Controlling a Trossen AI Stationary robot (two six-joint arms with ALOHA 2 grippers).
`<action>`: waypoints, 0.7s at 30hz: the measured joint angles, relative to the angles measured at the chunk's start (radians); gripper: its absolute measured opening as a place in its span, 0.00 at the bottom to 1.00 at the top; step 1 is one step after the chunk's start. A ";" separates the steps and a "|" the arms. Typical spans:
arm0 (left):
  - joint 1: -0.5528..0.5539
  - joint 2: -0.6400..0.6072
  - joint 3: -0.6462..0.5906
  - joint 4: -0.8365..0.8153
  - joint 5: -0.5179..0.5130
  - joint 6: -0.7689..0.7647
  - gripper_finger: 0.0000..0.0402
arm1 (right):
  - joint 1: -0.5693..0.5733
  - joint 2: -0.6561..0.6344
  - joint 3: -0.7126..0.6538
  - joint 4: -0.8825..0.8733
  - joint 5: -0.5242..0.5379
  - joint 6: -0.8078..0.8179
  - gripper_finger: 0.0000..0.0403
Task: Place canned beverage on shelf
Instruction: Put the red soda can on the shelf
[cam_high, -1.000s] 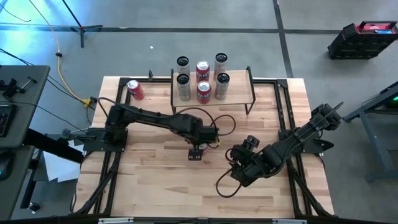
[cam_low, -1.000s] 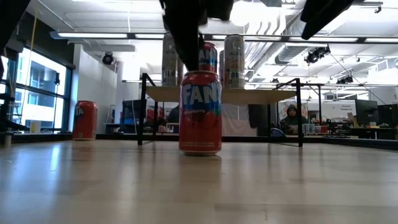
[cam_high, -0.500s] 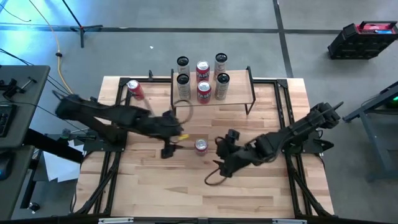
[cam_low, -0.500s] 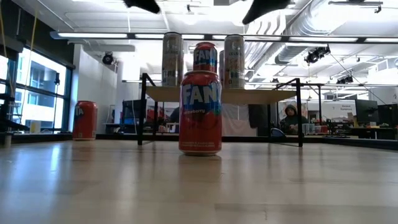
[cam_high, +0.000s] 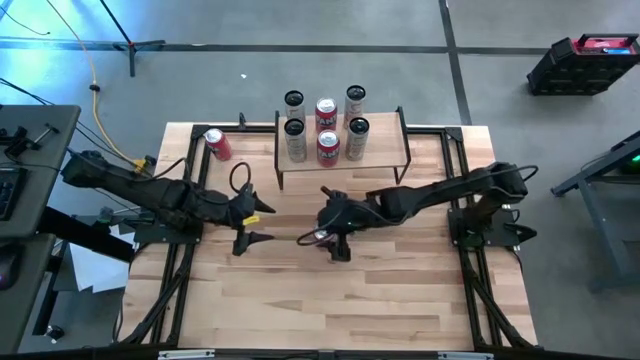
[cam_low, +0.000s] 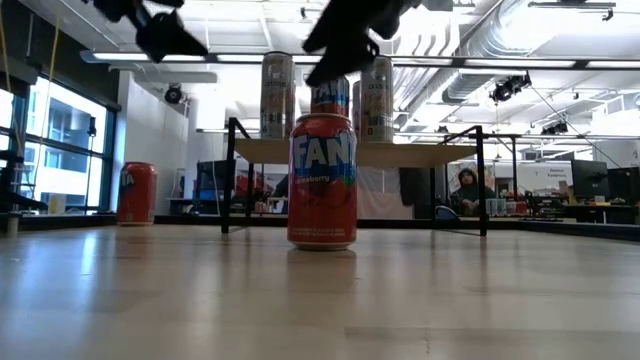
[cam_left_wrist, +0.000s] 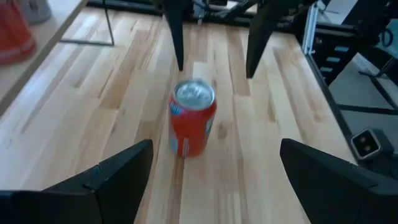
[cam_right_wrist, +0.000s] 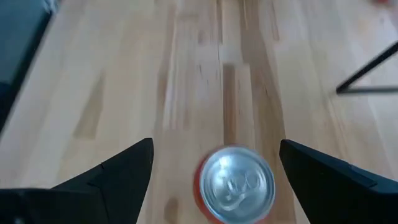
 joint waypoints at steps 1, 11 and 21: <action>0.000 -0.007 -0.012 -0.001 0.000 -0.007 0.86 | -0.005 0.009 0.000 -0.012 -0.003 -0.002 0.83; 0.004 -0.011 -0.078 0.104 -0.037 0.002 0.86 | -0.038 0.084 -0.001 -0.046 -0.004 -0.022 0.83; 0.003 -0.010 -0.079 0.103 -0.068 0.003 0.86 | -0.045 0.095 -0.001 -0.059 -0.007 -0.049 0.83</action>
